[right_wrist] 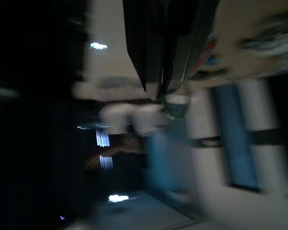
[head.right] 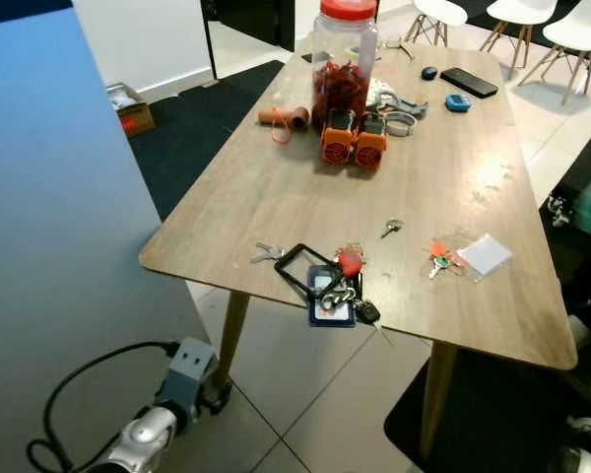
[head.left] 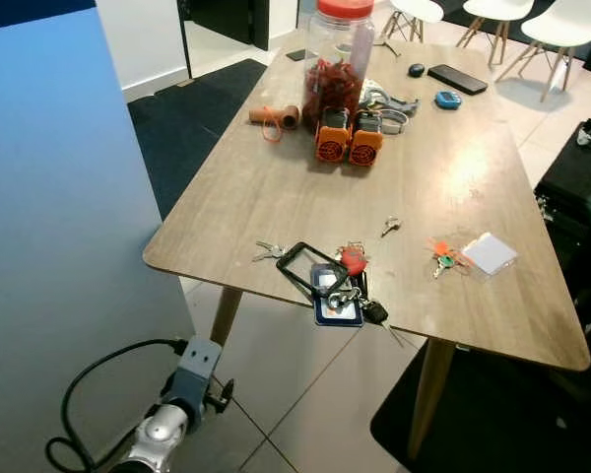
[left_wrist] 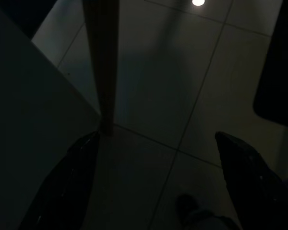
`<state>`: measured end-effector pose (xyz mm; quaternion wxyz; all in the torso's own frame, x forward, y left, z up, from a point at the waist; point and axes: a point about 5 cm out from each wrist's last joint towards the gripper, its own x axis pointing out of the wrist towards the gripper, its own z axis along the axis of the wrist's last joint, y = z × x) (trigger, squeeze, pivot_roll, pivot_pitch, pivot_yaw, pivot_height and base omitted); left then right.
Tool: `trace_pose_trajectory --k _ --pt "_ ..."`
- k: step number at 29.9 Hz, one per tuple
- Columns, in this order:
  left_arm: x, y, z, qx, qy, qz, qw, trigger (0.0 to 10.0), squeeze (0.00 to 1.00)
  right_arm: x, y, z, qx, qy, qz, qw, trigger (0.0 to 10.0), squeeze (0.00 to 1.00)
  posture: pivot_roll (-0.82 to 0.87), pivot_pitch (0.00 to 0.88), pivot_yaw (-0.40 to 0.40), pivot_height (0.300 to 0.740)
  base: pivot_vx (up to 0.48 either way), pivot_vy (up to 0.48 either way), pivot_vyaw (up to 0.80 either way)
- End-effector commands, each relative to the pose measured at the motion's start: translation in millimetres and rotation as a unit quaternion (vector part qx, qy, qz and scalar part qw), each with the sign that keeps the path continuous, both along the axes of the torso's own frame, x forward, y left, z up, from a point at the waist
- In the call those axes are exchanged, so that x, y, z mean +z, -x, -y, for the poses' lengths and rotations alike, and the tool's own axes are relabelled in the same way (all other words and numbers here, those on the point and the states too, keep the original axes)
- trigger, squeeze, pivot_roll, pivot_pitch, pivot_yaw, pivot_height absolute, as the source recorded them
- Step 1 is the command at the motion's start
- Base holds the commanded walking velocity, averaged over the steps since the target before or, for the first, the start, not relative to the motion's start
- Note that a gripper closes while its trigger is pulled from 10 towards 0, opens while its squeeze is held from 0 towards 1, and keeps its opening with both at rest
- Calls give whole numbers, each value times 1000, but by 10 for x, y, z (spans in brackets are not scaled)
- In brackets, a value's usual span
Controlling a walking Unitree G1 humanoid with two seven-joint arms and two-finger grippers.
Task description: Hang keys on a hook
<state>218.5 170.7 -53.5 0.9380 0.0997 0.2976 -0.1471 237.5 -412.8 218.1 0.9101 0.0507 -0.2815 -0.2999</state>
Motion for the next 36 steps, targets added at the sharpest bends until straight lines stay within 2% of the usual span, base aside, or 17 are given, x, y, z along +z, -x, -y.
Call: trace_pose_trajectory --k 1,3,4,8,10,12,15,17,21,22,24,26,27,28,29,31,36 --pt "-18 34 -35 -3 -8 -5 1000 10000 0 -145 342 301 -104 -42 4 994 0 0 74 38 -30 740 0 0 0" --pt "-18 34 -35 -3 -8 -5 1000 10000 0 -145 342 301 -104 -42 4 994 0 0 74 38 -30 740 0 0 0" --pt "-17 35 -35 -2 -7 -4 1000 10000 0 -447 735 535 -197 -123 4 973 0 0 75 37 -31 740 0 0 0" --pt "-17 35 -35 -2 -7 -4 1000 10000 0 -447 735 535 -197 -123 4 973 0 0 75 37 -31 740 0 0 0" --pt "-13 33 -33 -2 -6 -2 1000 10000 0 -1087 1252 595 -297 -246 -36 922 0 0 73 36 -31 740 0 0 0" --pt "-11 31 -31 -2 -6 -1 1000 10000 0 -1307 1358 531 -312 -276 -62 907 0 0 73 36 -31 740 0 0 0" --pt "-11 31 -31 -2 -6 -1 1000 10000 0 -1307 1358 531 -312 -276 -62 907 0 0 73 36 -31 740 0 0 0" --pt "-7 25 -25 -2 -4 1 1000 10000 0 -2145 1324 -57 -240 -351 -236 874 0 0 76 31 -38 740 0 0 0" --pt "-7 25 -25 -2 -4 1 1000 10000 0 -2145 1324 -57 -240 -351 -236 874 0 0 76 31 -38 740 0 0 0" --pt "-9 27 -23 -1 -4 0 1000 10000 0 -2497 1234 -462 -162 -384 -321 850 0 0 78 27 -38 740 0 0 0" --pt "-9 27 -23 -1 -4 0 1000 10000 0 -2497 1234 -462 -162 -384 -321 850 0 0 78 27 -38 740 0 0 0" --pt "-17 35 -12 -2 -4 -2 1000 10000 0 -2937 1120 -1213 -9 -427 -446 786 0 0 76 25 -37 740 0 0 0" --pt "-17 35 -12 -2 -4 -2 1000 10000 0 -2937 1120 -1213 -9 -427 -446 786 0 0 76 25 -37 740 0 0 0" --pt "-21 40 -6 -2 -4 -4 1000 10000 0 -3047 1107 -1483 46 -437 -484 757 0 0 80 16 -40 740 0 0 0" --pt "-21 40 -6 -2 -4 -4 1000 10000 0 -3047 1107 -1483 46 -437 -484 757 0 0 80 16 -40 740 0 0 0" --pt "-28 47 1 -2 -3 -6 1000 10000 0 -3140 1117 -1756 95 -441 -518 726 0 0 80 14 -37 740 0 0 0" --pt "-35 53 -1 -2 -4 -10 1000 10000 0 -3176 1112 -1900 116 -444 -529 714 0 0 76 13 -32 740 0 0 0"
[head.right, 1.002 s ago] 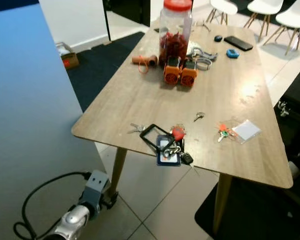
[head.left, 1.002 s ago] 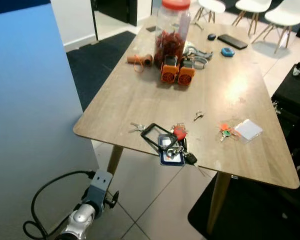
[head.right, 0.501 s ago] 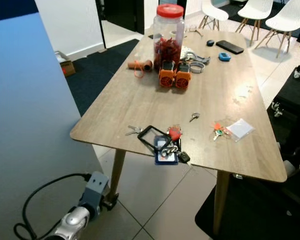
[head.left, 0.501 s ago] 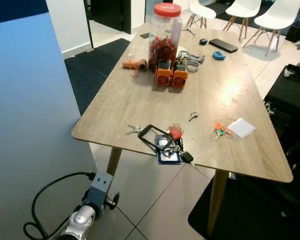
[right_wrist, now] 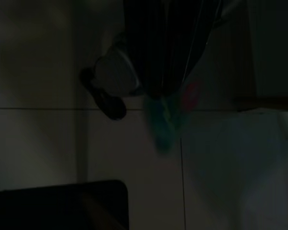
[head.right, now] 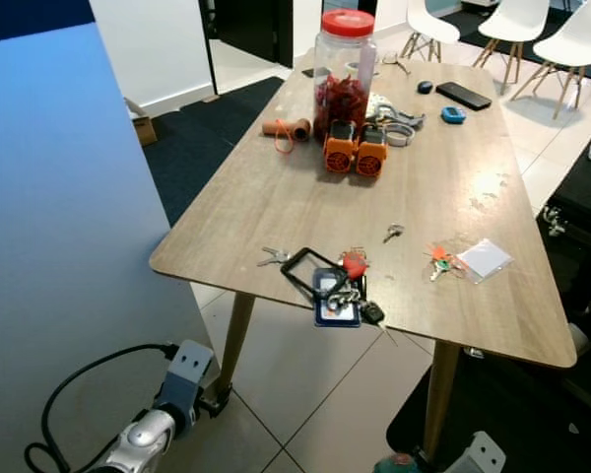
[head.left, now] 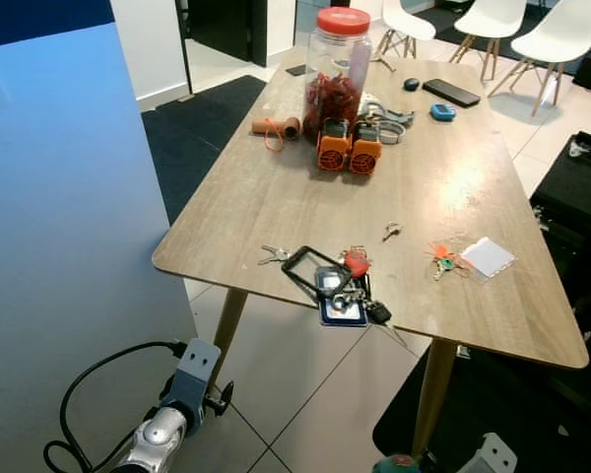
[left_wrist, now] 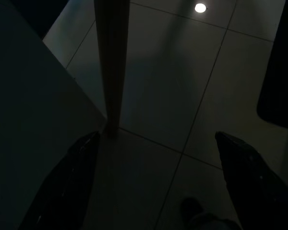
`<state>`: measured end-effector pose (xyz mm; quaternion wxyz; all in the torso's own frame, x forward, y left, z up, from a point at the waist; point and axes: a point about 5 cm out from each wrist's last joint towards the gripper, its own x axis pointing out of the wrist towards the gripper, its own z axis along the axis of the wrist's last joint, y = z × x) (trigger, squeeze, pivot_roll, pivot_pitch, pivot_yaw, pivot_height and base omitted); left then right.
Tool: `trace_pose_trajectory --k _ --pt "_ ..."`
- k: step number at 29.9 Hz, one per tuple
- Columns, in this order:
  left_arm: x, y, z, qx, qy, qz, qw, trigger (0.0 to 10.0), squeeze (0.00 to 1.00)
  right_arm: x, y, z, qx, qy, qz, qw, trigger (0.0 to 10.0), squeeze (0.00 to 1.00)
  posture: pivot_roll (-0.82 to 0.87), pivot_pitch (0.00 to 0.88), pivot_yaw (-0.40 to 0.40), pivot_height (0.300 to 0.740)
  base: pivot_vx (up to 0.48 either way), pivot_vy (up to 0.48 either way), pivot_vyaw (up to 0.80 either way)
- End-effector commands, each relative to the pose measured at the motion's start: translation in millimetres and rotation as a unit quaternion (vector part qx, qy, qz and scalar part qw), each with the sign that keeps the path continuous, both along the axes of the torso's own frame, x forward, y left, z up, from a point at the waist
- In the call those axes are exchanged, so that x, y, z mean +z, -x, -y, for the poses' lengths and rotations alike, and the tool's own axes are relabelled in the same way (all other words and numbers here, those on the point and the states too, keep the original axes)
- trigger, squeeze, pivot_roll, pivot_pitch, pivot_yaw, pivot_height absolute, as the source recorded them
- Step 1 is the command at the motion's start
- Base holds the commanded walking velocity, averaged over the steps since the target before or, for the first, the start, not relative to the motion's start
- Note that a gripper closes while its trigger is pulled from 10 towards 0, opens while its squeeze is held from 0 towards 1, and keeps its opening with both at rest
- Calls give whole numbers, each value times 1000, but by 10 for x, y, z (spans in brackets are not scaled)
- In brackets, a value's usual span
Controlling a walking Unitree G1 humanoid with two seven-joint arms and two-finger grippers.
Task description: Hang keys on a hook
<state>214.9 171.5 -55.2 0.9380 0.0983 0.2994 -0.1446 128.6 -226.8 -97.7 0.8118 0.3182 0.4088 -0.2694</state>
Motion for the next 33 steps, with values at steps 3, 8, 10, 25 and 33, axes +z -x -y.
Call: trace_pose_trajectory --k 3,8,10,25,33 --pt "-22 19 5 -6 -5 -12 1000 10000 0 -33 16 -107 29 -8 -11 999 0 0 73 15 -27 740 0 0 0" --pt "-40 19 -3 3 -5 -27 1000 10000 0 -20 -90 -259 72 -13 8 997 0 0 73 25 -20 740 0 0 0" --pt "-47 16 -2 7 -4 -33 999 10000 0 11 -177 -317 92 -20 33 995 0 0 73 30 -17 740 0 0 0" --pt "-56 -13 49 13 -2 -50 999 10000 0 213 -587 -430 202 19 124 971 0 0 64 40 -14 740 0 0 0" --pt "-74 -28 109 11 -7 -71 997 10000 0 226 -637 -657 409 123 103 898 0 0 64 45 -22 740 0 0 0"
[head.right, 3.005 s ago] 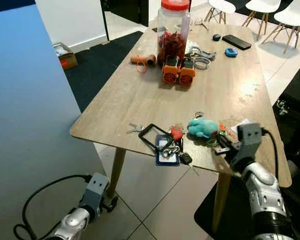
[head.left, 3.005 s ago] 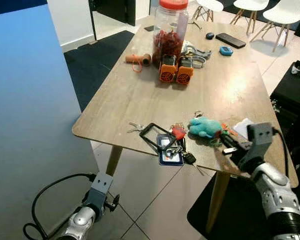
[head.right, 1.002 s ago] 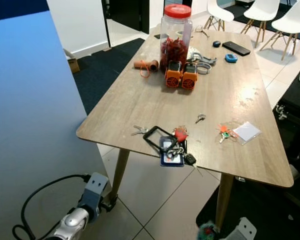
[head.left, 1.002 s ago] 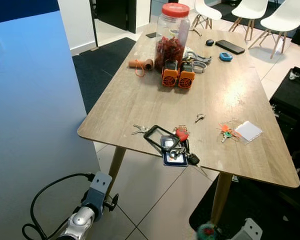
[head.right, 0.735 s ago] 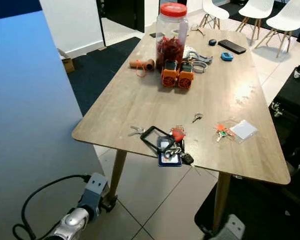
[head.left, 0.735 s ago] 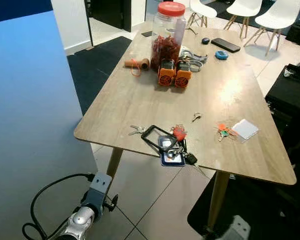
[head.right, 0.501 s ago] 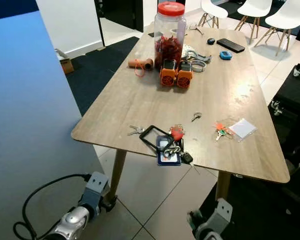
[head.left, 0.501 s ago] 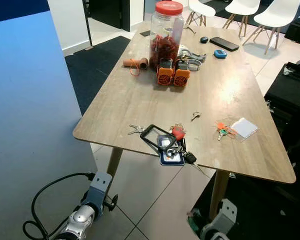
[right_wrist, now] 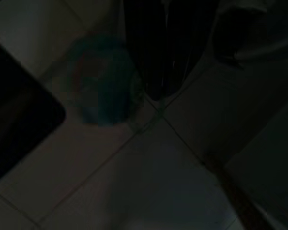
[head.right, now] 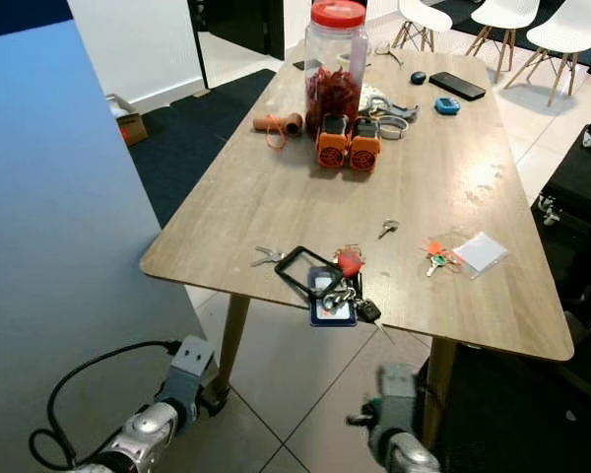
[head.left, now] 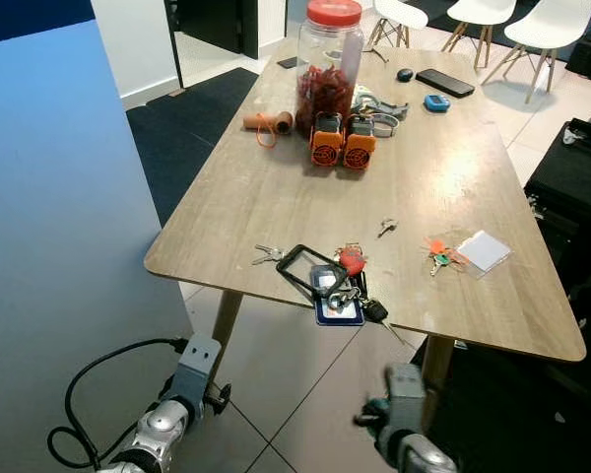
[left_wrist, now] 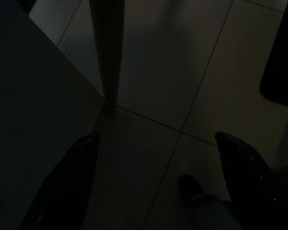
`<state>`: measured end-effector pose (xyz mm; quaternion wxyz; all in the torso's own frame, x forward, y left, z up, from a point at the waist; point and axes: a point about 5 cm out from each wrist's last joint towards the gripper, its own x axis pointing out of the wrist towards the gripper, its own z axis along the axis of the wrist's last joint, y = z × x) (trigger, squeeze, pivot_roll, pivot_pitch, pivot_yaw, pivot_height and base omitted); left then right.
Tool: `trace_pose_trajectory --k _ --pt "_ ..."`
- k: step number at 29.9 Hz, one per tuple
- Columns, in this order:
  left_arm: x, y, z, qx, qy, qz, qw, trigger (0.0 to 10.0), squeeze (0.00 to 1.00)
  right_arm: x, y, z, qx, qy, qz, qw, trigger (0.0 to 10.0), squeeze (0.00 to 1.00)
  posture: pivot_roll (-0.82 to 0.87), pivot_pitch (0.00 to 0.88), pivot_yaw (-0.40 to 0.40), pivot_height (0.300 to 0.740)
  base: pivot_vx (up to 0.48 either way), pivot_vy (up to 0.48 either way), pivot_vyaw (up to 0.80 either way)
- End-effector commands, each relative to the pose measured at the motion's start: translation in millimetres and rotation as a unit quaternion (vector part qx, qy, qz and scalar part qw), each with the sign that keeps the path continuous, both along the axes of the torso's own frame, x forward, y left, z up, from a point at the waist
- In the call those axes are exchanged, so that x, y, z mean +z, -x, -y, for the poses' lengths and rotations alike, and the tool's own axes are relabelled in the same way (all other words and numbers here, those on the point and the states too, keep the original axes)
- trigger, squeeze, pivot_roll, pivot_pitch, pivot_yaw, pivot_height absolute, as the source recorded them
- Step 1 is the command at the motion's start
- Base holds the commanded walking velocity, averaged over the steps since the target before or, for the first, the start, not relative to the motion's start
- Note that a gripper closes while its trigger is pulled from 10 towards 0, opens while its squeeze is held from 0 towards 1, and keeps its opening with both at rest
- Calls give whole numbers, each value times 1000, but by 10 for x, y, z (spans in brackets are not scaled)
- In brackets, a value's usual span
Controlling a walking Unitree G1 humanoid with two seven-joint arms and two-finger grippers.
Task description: Hang keys on a hook
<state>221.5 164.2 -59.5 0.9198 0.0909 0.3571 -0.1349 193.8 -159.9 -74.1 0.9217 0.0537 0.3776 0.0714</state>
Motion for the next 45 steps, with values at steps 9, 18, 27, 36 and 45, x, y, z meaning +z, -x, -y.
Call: trace_pose_trajectory --k 9,18,27,36,45 --pt "-31 40 113 -26 -7 -6 1000 10000 0 94 -131 75 -9 37 46 998 0 0 58 40 -21 740 0 0 0" --pt "-28 52 108 -33 -4 1 999 10000 0 17 -6 107 1 50 17 999 0 0 58 46 -10 740 0 0 0" --pt "-103 168 8 -34 -36 -24 998 10000 0 -96 201 160 -32 62 -22 997 10000 0 50 61 1 740 0 0 0" --pt "-116 196 14 -44 -29 -29 998 10000 0 -131 286 179 -45 67 -31 996 10000 0 53 54 3 740 0 0 0" --pt "-116 195 29 -57 -35 -30 997 10000 0 -137 326 273 -77 65 -34 994 10000 0 49 40 1 740 0 0 0"
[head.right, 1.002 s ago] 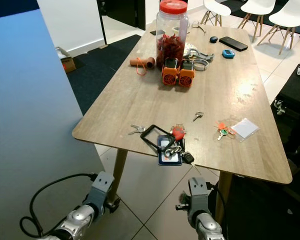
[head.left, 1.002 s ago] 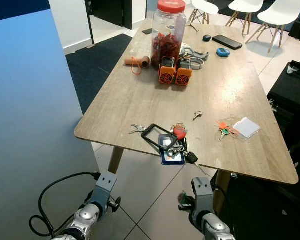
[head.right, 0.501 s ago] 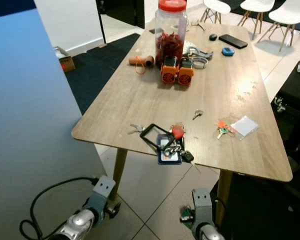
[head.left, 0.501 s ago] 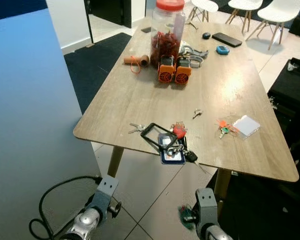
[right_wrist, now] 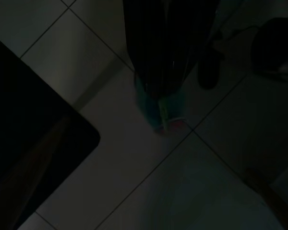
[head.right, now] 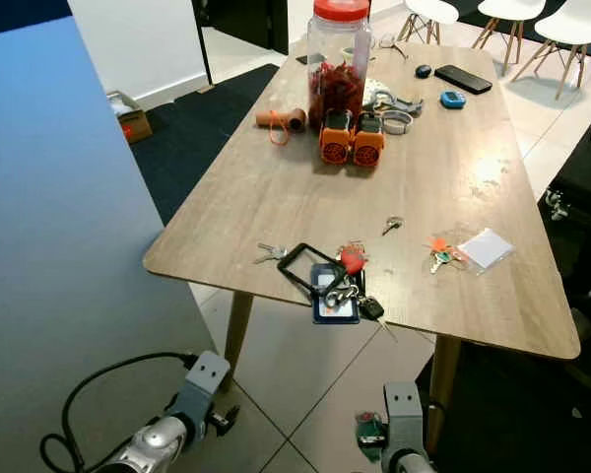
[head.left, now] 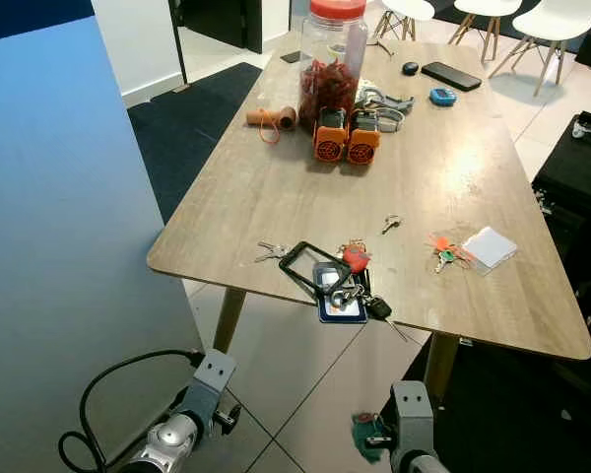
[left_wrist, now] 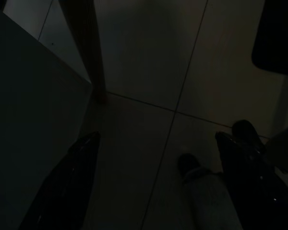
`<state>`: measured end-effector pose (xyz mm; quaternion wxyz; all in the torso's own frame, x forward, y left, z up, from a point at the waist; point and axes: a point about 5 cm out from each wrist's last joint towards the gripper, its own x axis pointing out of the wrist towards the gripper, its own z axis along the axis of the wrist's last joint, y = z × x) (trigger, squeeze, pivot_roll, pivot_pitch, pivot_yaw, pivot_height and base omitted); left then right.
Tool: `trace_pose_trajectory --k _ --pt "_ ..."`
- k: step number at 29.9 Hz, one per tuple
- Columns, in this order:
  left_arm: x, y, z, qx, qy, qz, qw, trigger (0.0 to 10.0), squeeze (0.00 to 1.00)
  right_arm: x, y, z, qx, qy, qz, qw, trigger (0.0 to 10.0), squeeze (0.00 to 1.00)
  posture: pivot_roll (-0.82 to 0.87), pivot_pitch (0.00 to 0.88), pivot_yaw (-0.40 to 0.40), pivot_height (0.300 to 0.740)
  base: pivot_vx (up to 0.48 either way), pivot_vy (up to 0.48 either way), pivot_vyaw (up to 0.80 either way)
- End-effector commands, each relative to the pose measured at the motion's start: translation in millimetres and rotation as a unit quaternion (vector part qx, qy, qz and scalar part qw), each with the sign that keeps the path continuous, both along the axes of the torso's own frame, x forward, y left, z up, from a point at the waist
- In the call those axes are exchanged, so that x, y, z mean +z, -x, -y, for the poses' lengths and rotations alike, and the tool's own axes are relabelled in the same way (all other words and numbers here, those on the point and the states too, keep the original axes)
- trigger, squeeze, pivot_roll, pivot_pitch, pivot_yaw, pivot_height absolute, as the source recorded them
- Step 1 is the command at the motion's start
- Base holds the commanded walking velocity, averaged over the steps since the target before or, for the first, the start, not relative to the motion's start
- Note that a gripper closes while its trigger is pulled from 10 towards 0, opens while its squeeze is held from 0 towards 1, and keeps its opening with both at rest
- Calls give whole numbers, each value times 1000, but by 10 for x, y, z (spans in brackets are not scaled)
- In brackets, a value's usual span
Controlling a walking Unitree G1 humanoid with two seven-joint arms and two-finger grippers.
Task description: Hang keys on a hook
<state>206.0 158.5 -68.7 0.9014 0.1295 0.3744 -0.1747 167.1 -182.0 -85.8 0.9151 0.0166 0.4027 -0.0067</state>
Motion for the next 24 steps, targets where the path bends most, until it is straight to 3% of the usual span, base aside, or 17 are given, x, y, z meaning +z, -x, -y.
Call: trace_pose_trajectory --k 1,19,24 --pt "-25 45 -38 -3 -11 -9 1000 10000 0 -27 86 86 -33 0 -8 999 10000 0 49 40 1 740 0 0 0" --pt "-21 40 -98 17 -10 -8 1000 10000 0 -51 135 99 -34 2 -21 999 10000 0 49 33 -21 740 0 0 0" --pt "-38 71 -9 -15 -6 -12 1000 10000 0 -17 59 112 -45 1 -9 999 10000 0 36 48 -6 740 0 0 0"
